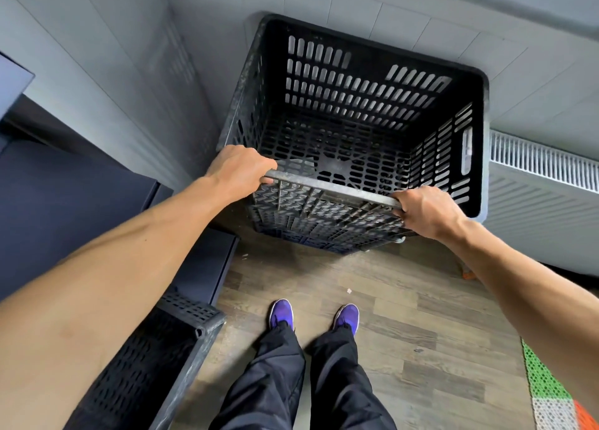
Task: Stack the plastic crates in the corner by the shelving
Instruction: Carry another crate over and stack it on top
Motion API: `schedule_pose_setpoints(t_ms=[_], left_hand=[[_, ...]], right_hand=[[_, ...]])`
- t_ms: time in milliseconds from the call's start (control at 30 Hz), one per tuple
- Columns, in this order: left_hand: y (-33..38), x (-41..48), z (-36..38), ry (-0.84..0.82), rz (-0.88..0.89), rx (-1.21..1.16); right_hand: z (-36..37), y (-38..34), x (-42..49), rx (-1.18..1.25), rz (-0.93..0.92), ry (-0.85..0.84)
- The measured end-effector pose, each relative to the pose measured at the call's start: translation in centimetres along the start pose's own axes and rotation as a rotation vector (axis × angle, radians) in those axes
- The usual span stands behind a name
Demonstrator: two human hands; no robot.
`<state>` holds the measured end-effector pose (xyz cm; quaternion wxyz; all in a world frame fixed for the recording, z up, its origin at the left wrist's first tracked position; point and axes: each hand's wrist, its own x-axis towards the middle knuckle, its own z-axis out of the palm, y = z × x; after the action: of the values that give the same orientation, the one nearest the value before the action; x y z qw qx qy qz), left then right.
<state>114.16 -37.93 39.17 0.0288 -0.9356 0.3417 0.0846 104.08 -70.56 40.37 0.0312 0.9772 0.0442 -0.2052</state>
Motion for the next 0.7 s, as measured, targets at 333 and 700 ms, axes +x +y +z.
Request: schedule_pose_setpoints(t_ms=[333, 700], left_hand=[[0.1, -0.4, 1.4, 0.089, -0.03, -0.015], [-0.7, -0.4, 1.6, 0.091, 0.018, -0.006]], right_hand=[[1.0, 0.2, -0.4, -0.042, -0.02, 0.12], [1.6, -0.1, -0.4, -0.021, -0.035, 0.087]])
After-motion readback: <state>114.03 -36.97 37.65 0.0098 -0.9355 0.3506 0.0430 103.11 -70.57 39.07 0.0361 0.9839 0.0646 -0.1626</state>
